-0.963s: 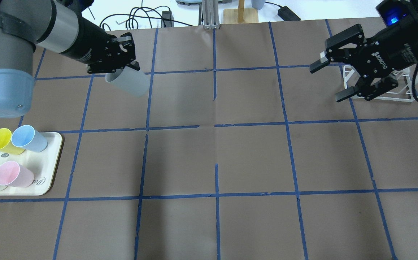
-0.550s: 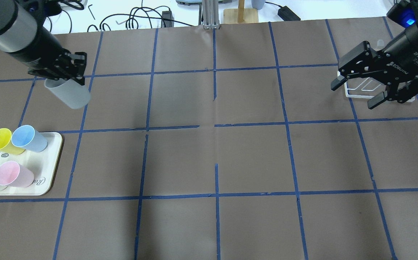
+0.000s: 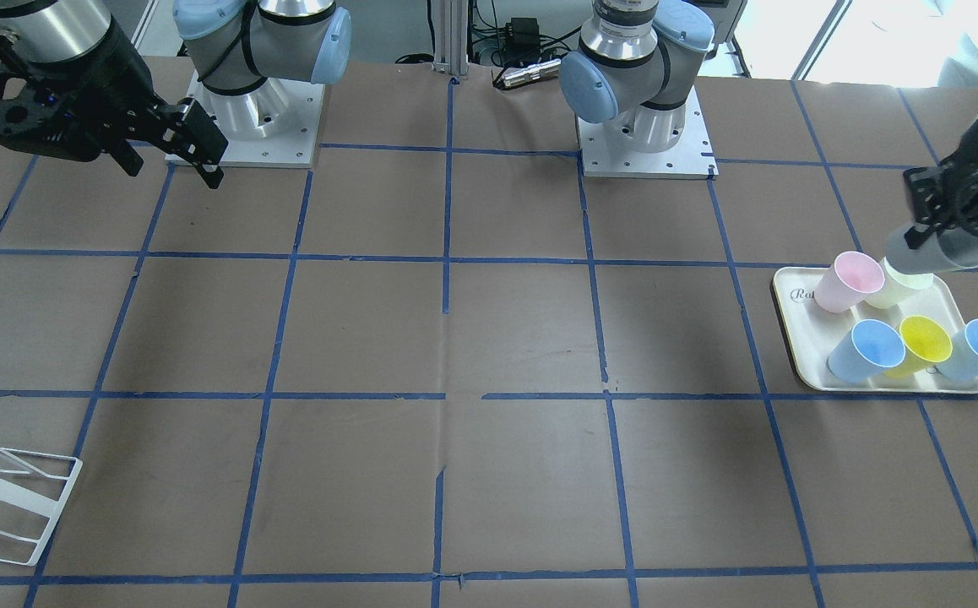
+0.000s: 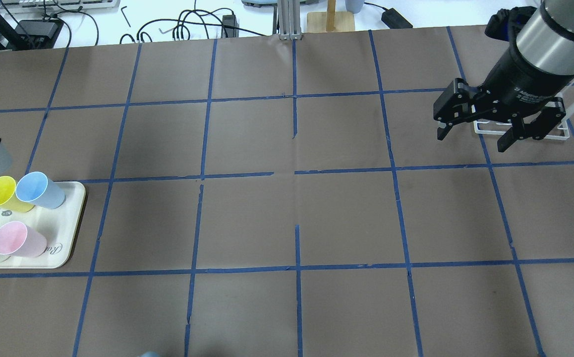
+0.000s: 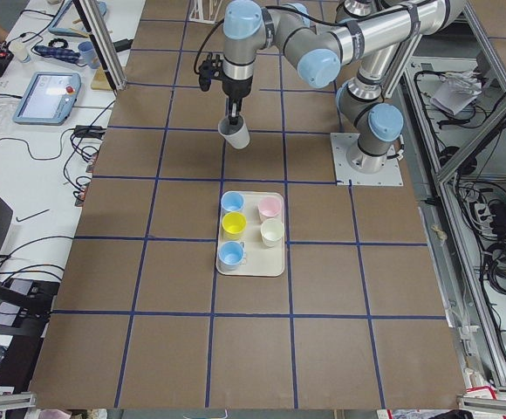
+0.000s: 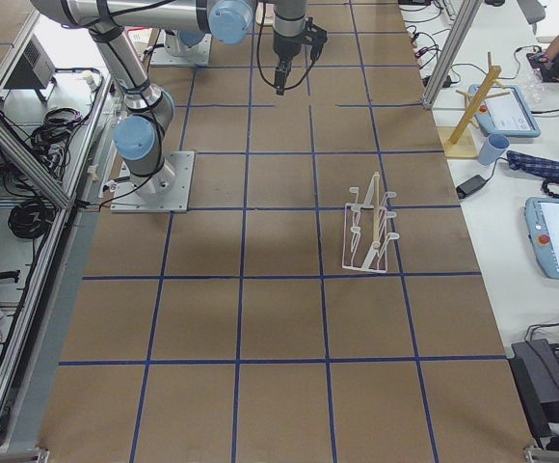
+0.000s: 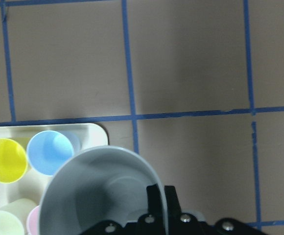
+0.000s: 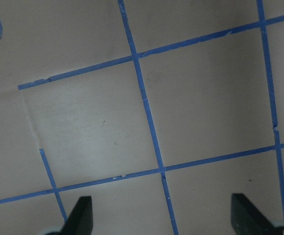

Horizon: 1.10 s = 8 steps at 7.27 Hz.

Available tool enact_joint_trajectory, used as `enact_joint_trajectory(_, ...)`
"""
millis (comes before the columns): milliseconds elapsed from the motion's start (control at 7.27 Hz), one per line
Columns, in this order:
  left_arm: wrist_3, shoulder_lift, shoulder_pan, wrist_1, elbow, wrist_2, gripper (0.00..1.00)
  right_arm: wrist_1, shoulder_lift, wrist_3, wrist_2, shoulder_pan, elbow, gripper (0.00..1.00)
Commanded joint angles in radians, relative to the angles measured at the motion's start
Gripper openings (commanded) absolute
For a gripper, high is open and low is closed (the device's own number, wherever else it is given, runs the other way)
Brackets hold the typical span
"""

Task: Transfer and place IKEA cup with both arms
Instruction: 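Carry the cup with the left gripper over the pastel cup tray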

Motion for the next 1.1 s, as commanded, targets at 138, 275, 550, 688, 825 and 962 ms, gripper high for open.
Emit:
enact_joint_trajectory(138, 0.383, -0.078, 0.282, 0.033, -0.006, -0.045, 0.02, -0.16, -0.018, 0.007, -0.052, 0.083, 0.115, 1.0)
enact_joint_trajectory(275, 0.43, -0.133, 0.329, 0.063, -0.009, -0.103, 0.02, -0.163, -0.041, 0.001, -0.049, 0.105, 0.119, 1.0)
enact_joint_trajectory(550, 0.501, -0.225, 0.37, 0.161, -0.012, -0.112, 0.02, -0.151, -0.066, -0.063, -0.052, 0.098, 0.106, 1.0)
enact_joint_trajectory(688, 0.53, -0.262, 0.405, 0.192, -0.009, -0.113, 0.02, -0.146, -0.095, -0.064, -0.054, 0.093, 0.107, 1.0)
enact_joint_trajectory(825, 0.532, -0.29, 0.422, 0.201, -0.014, -0.113, 0.02, -0.113, -0.097, -0.064, -0.054, 0.091, 0.107, 1.0)
enact_joint_trajectory(962, 0.526, -0.307, 0.424, 0.203, -0.014, -0.113, 0.02, -0.112, -0.097, -0.064, -0.048, 0.093, 0.107, 1.0)
